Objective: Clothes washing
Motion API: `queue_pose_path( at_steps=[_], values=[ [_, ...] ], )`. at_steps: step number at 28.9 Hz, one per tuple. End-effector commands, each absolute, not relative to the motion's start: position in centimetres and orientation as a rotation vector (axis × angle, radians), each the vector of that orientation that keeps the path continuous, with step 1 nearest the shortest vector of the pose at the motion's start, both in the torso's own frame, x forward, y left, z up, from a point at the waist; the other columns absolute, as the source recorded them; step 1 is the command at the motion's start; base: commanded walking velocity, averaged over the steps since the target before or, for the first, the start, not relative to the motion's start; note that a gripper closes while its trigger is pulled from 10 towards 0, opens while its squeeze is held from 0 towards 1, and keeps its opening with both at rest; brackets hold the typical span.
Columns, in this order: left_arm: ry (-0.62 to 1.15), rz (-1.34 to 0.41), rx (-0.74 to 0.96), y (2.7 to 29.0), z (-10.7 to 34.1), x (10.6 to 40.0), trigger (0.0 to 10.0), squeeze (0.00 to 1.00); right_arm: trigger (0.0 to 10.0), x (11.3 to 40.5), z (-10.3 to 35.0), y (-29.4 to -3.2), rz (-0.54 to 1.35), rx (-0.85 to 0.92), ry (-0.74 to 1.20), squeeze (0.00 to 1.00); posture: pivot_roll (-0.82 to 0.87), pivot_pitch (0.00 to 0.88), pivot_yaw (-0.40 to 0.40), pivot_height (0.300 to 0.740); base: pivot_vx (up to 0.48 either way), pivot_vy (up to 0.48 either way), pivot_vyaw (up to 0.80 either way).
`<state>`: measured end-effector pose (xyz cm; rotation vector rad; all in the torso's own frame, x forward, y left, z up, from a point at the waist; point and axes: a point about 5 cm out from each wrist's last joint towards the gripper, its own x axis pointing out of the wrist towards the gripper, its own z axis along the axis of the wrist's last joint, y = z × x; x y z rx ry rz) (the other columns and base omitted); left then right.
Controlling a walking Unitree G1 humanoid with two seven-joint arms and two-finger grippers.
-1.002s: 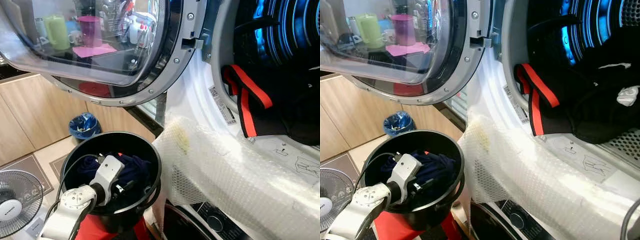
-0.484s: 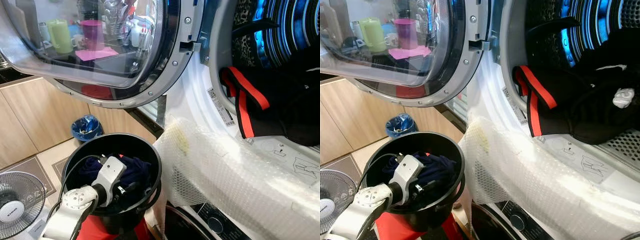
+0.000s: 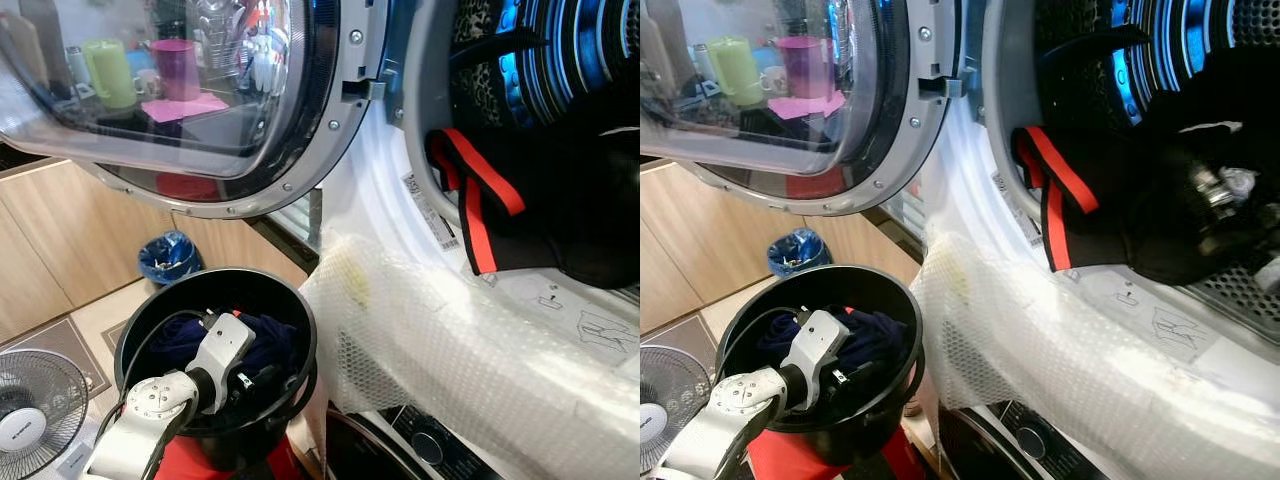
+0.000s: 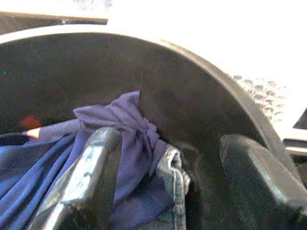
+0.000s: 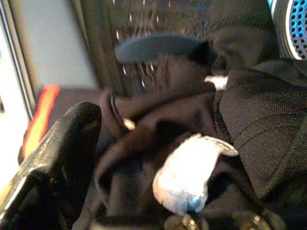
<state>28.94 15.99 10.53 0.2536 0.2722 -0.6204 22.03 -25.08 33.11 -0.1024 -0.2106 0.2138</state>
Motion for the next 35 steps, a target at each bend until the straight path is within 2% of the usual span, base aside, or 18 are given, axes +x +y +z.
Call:
queue_pose_path(
  at_steps=[1,9,10,11,12,13,18,26,35],
  values=[
    [0.266,-0.635,0.267,15.8,10.8,28.8,10.0,0.00,10.0,22.0,32.7,-25.1,0.195,-0.157,-0.177,0.00,0.22,0.099,-0.028,0.740,0.000,0.000,0.00],
    [0.250,-0.645,0.287,15.5,11.2,29.0,10.0,0.00,10.0,22.6,32.1,-25.8,0.076,-0.273,-0.113,0.00,0.22,0.099,-0.029,0.740,0.000,0.000,0.00],
    [0.248,-0.646,0.288,15.5,11.3,29.0,10.0,0.00,9.2,22.7,32.1,-25.8,0.072,-0.282,-0.110,0.00,0.22,0.098,-0.029,0.740,0.000,0.000,0.00],
    [0.246,-0.646,0.289,15.4,11.3,29.0,10.0,0.00,5.1,22.8,32.0,-26.0,0.058,-0.279,-0.103,0.00,0.22,0.098,-0.029,0.740,0.000,0.000,0.00],
    [0.246,-0.646,0.289,15.4,11.3,29.0,10.0,0.00,5.1,22.8,32.0,-26.0,0.058,-0.279,-0.103,0.00,0.22,0.098,-0.029,0.740,0.000,0.000,0.00],
    [0.245,-0.645,0.289,15.5,11.4,29.0,10.0,0.00,0.0,23.0,31.7,-26.1,0.052,-0.293,-0.082,0.00,0.22,0.097,-0.030,0.740,0.000,0.000,0.00],
    [0.244,-0.643,0.292,15.5,11.4,29.0,10.0,0.00,0.0,23.2,31.8,-25.8,0.064,-0.313,-0.092,0.00,0.22,0.097,-0.032,0.740,0.000,0.000,0.00],
    [0.238,-0.638,0.287,15.4,11.4,29.0,10.0,0.00,0.0,23.6,33.1,-25.7,0.071,-0.243,-0.167,0.00,0.22,0.097,-0.034,0.740,0.000,0.000,0.00],
    [0.236,-0.642,0.305,15.4,11.5,29.0,10.0,0.00,0.0,24.5,33.4,-24.6,0.120,-0.269,-0.175,0.00,0.23,0.095,-0.035,0.740,0.000,0.000,0.00]
  ],
)
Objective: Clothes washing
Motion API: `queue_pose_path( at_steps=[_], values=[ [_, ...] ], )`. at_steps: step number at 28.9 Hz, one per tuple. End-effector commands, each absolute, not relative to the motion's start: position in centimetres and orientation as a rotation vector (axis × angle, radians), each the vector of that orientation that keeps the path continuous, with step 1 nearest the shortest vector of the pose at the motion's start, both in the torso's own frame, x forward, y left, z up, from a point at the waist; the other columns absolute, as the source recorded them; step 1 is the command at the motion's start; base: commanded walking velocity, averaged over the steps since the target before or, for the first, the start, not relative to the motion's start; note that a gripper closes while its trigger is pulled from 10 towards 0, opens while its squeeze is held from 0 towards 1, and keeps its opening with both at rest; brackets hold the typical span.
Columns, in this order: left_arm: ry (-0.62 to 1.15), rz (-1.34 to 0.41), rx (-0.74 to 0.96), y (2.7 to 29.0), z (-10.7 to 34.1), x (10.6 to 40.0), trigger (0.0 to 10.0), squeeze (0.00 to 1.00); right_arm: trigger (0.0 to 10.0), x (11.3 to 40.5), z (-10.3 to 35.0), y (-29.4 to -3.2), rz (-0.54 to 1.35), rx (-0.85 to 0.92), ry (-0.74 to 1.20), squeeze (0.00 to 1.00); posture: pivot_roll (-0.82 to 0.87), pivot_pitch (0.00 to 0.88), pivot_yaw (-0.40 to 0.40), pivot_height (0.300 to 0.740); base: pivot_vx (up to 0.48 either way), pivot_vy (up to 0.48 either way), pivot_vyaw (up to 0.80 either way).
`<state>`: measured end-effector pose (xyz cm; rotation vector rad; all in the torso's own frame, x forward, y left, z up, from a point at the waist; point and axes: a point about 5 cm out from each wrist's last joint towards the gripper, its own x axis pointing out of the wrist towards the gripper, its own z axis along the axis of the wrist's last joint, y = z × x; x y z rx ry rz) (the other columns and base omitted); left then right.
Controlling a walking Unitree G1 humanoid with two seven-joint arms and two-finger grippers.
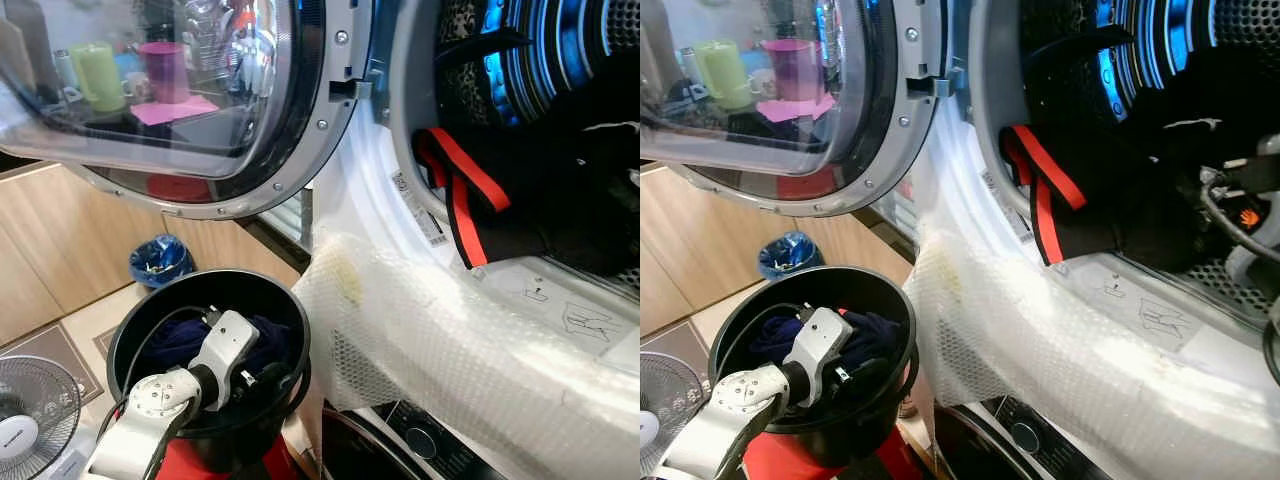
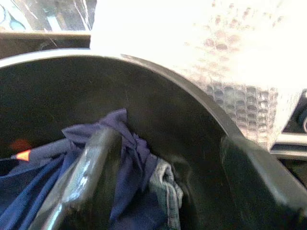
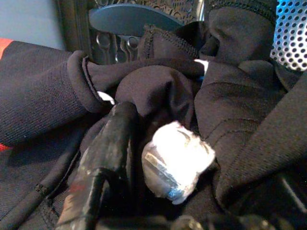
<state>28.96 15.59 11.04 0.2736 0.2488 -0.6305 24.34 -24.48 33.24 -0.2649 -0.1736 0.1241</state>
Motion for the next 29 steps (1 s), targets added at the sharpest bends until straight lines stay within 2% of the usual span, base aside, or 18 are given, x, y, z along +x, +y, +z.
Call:
queue_pose_path(
  at_steps=[1,11,16,20,22,23,25,29],
  values=[
    [0.236,-0.642,0.305,15.4,11.5,29.0,10.0,0.00,0.0,24.5,33.4,-24.6,0.120,-0.269,-0.175,0.00,0.23,0.095,-0.035,0.740,0.000,0.000,0.00],
    [0.231,-0.646,0.335,15.5,11.6,29.1,10.0,0.00,0.0,27.3,34.3,-23.1,0.206,-0.300,-0.186,0.00,0.23,0.085,-0.043,0.740,0.000,0.000,0.00],
    [0.226,-0.647,0.335,15.4,11.6,29.2,10.0,0.00,0.0,29.7,37.9,-23.5,0.166,-0.253,-0.299,0.00,0.23,0.078,-0.036,0.740,0.000,0.000,0.00],
    [0.220,-0.645,0.333,15.2,11.7,29.5,10.0,0.00,0.0,32.5,42.3,-25.3,0.029,-0.099,-0.408,0.00,0.23,0.069,-0.035,0.740,0.000,0.000,0.00],
    [0.220,-0.644,0.332,15.1,11.7,29.5,10.0,0.00,0.0,32.8,42.8,-25.6,0.009,-0.081,-0.416,0.00,0.23,0.069,-0.035,0.740,0.000,0.000,0.00],
    [0.217,-0.644,0.332,15.1,11.8,29.5,10.0,0.00,0.0,33.8,44.6,-26.9,-0.106,-0.016,-0.448,0.00,0.23,0.066,-0.034,0.740,0.000,0.000,0.00],
    [0.216,-0.644,0.333,15.1,11.8,29.6,10.0,0.00,0.0,34.4,46.2,-27.7,-0.196,0.061,-0.476,0.00,0.22,0.061,-0.033,0.740,0.000,0.000,0.00],
    [0.218,-0.633,0.344,15.0,11.8,30.1,10.0,0.00,0.0,35.3,48.5,-27.3,-0.261,0.162,-0.506,0.00,0.21,0.055,-0.021,0.740,0.000,0.000,0.00]
  ],
)
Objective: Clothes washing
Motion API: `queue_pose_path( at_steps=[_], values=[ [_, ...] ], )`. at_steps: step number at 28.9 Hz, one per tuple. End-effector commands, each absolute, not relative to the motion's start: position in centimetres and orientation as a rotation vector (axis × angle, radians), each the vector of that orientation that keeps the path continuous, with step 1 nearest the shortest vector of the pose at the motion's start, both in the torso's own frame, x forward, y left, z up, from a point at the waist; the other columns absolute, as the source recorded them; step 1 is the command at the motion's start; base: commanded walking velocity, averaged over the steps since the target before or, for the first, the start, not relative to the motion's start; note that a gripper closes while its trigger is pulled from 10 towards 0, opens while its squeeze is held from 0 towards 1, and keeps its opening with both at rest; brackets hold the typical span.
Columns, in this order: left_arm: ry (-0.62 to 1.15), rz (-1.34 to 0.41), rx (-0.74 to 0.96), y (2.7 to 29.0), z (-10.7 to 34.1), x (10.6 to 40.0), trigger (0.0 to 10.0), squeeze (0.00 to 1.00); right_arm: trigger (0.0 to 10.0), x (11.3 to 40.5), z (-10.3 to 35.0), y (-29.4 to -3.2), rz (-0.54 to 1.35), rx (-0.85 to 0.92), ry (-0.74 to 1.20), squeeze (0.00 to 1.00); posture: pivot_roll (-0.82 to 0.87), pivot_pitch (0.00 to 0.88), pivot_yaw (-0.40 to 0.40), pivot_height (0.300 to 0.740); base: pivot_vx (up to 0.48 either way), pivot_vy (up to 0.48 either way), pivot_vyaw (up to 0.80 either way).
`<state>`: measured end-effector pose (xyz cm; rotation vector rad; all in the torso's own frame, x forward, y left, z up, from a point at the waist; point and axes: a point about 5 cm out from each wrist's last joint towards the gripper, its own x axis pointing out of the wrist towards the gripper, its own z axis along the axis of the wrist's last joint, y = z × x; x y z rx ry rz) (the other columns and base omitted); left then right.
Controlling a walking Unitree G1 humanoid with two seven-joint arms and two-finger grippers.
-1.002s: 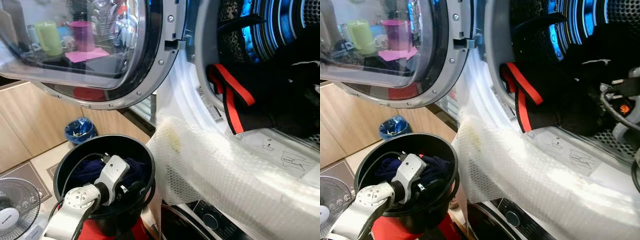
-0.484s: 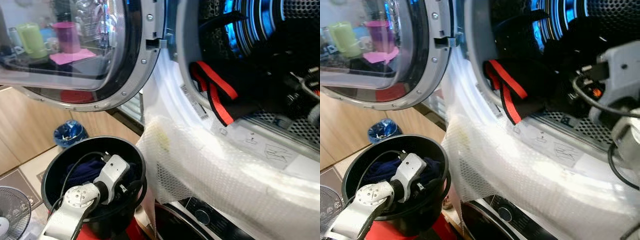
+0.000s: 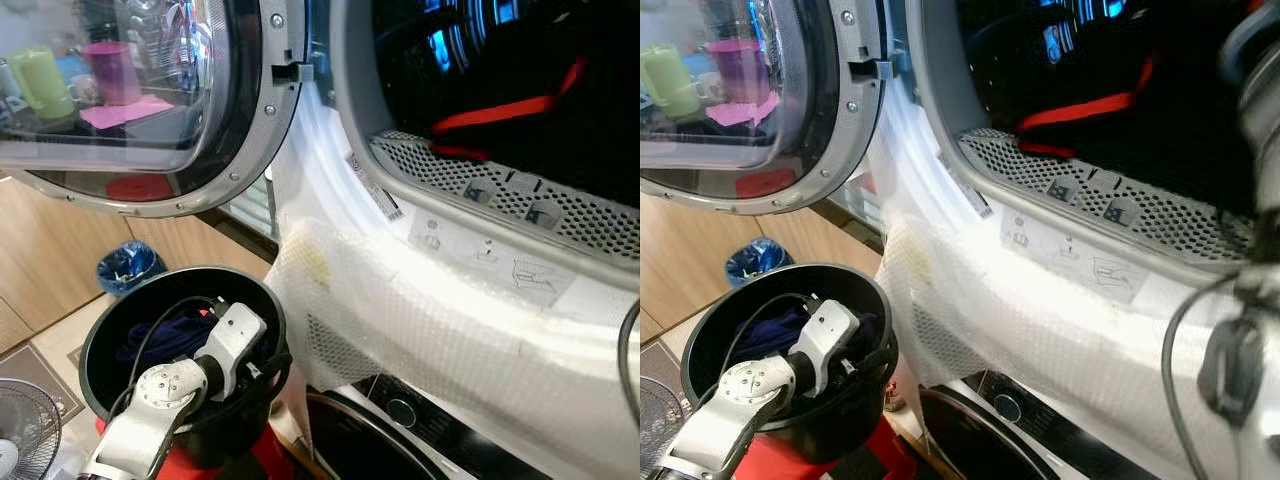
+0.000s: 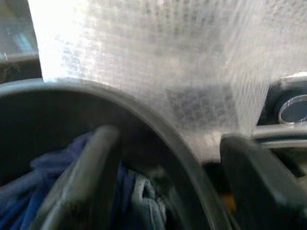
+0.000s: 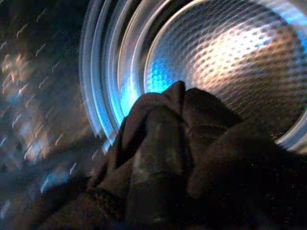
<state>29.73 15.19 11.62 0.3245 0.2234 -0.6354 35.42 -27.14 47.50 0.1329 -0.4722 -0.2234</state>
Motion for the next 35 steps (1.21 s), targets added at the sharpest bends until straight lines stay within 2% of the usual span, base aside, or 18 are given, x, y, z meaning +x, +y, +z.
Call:
queue_pose_path(
  at_steps=[1,7,8,9,10,11,14,21,22,23,35],
  values=[
    [0.219,-0.626,0.349,15.0,11.8,30.2,10.0,0.00,0.0,35.5,48.9,-26.9,-0.272,0.179,-0.504,0.00,0.20,0.049,-0.021,0.740,0.000,0.000,0.00],
    [0.218,-0.613,0.356,14.9,11.9,30.7,10.0,0.00,0.0,37.2,47.8,-26.0,-0.353,0.193,-0.429,0.00,0.20,0.038,-0.019,0.740,0.000,0.000,0.00],
    [0.222,-0.619,0.362,14.9,11.8,30.7,10.0,0.00,1.9,37.8,47.0,-25.5,-0.342,0.186,-0.394,0.00,0.19,0.040,-0.017,0.740,0.000,0.000,0.00],
    [0.233,-0.632,0.368,14.9,11.7,30.8,10.0,0.00,5.9,38.9,45.5,-24.1,-0.293,0.184,-0.332,0.00,0.19,0.042,-0.012,0.740,0.000,0.000,0.00],
    [0.235,-0.634,0.369,14.9,11.7,30.8,10.0,0.00,5.9,39.1,45.2,-23.8,-0.281,0.184,-0.319,0.00,0.19,0.042,-0.012,0.740,0.000,0.000,0.00],
    [0.237,-0.640,0.371,14.8,11.7,30.8,10.0,0.00,10.0,39.4,44.7,-23.2,-0.262,0.161,-0.299,0.00,0.18,0.041,-0.006,0.740,0.000,0.000,0.00],
    [0.247,-0.667,0.381,14.5,11.5,30.9,10.0,0.00,10.0,40.8,42.5,-20.5,-0.193,0.119,-0.213,0.00,0.16,0.035,0.003,0.740,0.000,0.000,0.00],
    [0.247,-0.697,0.380,13.4,11.3,31.3,10.0,0.00,10.0,41.4,41.8,-16.9,-0.161,0.092,-0.185,0.00,0.14,0.011,0.003,0.740,0.000,0.000,0.00],
    [0.248,-0.701,0.381,13.4,11.3,31.4,10.0,0.00,10.0,41.5,41.8,-16.6,-0.163,0.083,-0.182,0.10,0.14,0.011,0.003,0.740,0.000,0.000,0.00],
    [0.249,-0.708,0.383,13.2,11.3,31.5,10.0,0.00,10.0,41.6,41.5,-16.3,-0.177,0.068,-0.174,1.00,0.13,0.005,0.002,0.740,0.000,0.000,0.00],
    [0.270,-0.718,0.393,13.3,11.0,31.5,10.0,0.00,10.0,41.4,41.8,-17.0,-0.181,0.060,-0.181,1.00,0.13,0.004,-0.002,0.740,0.000,0.000,0.00]
  ],
)
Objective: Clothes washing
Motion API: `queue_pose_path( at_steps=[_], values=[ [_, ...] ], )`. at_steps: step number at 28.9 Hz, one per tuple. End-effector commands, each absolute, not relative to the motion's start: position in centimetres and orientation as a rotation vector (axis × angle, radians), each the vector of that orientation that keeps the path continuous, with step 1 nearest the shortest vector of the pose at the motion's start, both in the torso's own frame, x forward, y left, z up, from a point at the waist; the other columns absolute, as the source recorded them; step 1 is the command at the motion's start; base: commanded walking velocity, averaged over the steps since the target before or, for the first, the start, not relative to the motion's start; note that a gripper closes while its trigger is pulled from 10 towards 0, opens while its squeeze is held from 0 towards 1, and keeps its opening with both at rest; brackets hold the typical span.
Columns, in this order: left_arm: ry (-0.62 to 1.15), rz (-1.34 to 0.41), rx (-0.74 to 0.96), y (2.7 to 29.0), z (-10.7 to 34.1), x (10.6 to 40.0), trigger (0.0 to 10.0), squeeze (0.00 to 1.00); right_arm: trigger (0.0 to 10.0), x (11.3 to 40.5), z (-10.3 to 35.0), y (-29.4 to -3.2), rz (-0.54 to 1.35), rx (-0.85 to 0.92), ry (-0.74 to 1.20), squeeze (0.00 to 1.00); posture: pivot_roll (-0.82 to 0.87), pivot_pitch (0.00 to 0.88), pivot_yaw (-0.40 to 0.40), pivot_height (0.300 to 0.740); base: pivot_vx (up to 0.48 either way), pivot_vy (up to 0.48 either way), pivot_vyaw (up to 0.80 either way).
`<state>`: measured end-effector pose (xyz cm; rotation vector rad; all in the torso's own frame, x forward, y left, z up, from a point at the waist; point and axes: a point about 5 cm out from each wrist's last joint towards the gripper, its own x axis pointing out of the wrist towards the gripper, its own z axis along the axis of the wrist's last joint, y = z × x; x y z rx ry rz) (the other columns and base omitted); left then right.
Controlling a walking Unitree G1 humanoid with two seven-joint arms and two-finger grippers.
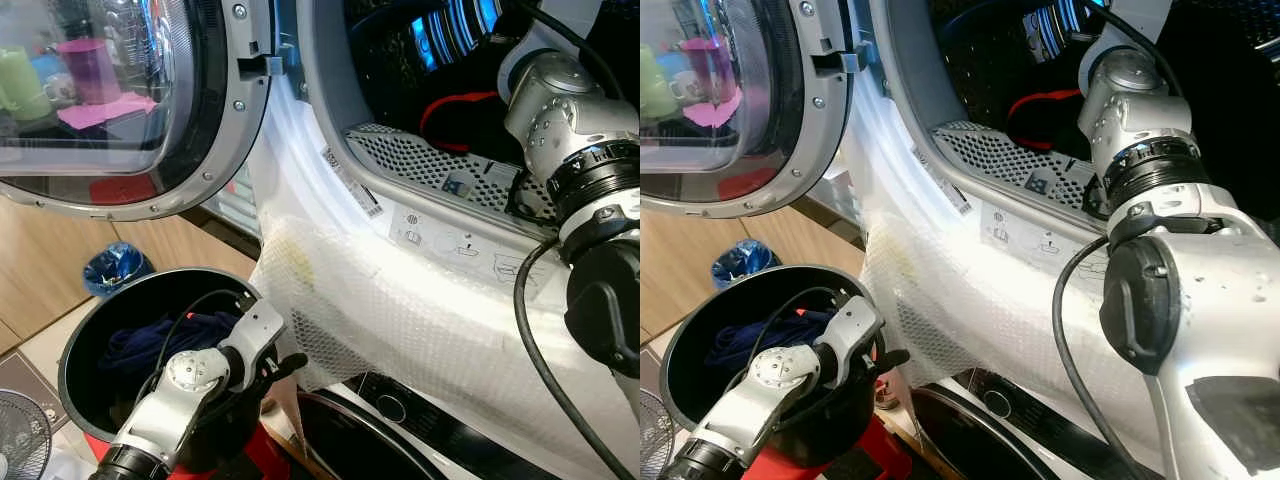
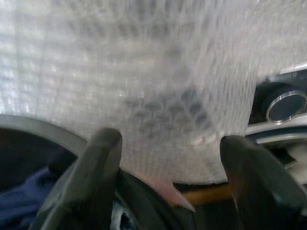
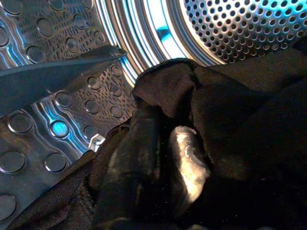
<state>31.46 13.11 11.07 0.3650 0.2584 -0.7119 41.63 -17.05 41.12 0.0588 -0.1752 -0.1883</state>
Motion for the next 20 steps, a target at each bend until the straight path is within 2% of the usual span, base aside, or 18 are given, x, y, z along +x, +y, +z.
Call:
queue_pose_path(
  at_steps=[1,9,20],
  values=[
    [0.270,-0.719,0.393,13.2,10.9,31.5,10.0,0.00,10.0,41.3,42.1,-17.1,-0.177,0.059,-0.191,1.00,0.12,0.012,0.004,0.740,0.000,0.000,0.00],
    [0.273,-0.733,0.386,12.8,10.9,31.7,10.0,0.00,10.0,41.0,43.0,-18.0,-0.147,0.087,-0.214,1.00,0.09,0.017,0.012,0.740,0.000,0.000,0.00],
    [0.271,-0.739,0.376,12.6,10.9,31.7,10.0,0.00,10.0,41.0,43.3,-17.2,-0.072,0.114,-0.225,1.00,0.10,0.024,0.007,0.740,0.000,0.000,0.00]
  ],
)
